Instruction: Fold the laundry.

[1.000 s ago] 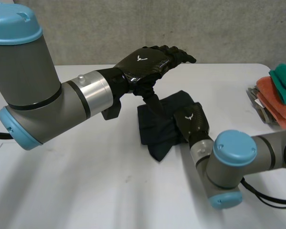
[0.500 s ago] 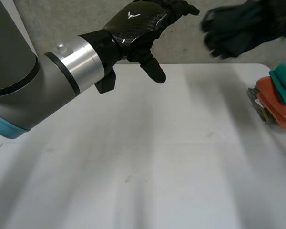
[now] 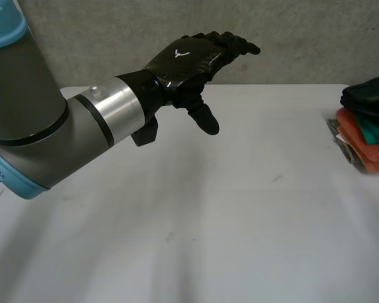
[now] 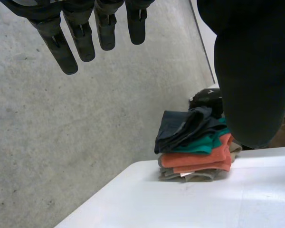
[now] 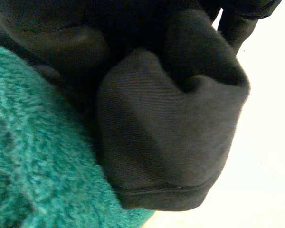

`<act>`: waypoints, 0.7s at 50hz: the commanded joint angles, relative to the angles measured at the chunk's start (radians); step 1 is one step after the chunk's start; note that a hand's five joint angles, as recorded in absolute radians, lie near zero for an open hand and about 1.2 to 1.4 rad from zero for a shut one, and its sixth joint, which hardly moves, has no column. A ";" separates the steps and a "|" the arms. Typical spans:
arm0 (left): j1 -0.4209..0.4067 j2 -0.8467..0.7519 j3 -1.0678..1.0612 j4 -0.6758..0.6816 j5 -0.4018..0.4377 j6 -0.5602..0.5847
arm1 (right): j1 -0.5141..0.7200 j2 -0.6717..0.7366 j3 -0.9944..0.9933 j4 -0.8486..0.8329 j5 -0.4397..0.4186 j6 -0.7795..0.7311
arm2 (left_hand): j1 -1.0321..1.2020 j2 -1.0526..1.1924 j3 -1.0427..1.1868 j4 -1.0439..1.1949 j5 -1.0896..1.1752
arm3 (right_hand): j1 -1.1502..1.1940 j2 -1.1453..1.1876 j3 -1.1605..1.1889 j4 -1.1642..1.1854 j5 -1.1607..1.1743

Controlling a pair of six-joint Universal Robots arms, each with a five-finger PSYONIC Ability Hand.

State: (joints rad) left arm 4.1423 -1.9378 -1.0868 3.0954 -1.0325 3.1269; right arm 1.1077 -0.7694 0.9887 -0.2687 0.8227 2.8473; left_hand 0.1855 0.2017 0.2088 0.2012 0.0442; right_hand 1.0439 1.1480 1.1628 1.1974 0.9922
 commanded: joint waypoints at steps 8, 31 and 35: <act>-0.008 0.005 0.019 0.000 -0.001 -0.005 | -0.003 -0.146 0.073 0.057 0.200 0.043 | 0.016 0.000 -0.007 0.001 -0.017 | -0.869 -0.973 -0.988 -1.023 -0.992; -0.050 0.091 0.111 0.014 -0.072 -0.099 | 0.007 -0.482 -0.065 0.157 0.650 -0.148 | 0.025 0.009 0.002 0.009 -0.008 | -0.869 -0.973 -0.988 -1.023 -0.992; -0.033 0.138 0.165 0.014 -0.224 -0.165 | 0.156 -0.579 0.011 0.024 0.627 -0.051 | 0.025 0.009 0.002 0.009 -0.008 | -0.869 -0.973 -0.988 -1.023 -0.992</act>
State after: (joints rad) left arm 4.0911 -1.8556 -1.0100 3.1059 -1.0888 3.0568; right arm 1.0673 -1.2352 0.9427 -0.0573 1.4574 2.6899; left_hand 0.1857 0.2017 0.2088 0.2011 0.0442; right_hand 0.2493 0.2428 0.2103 0.2073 0.0426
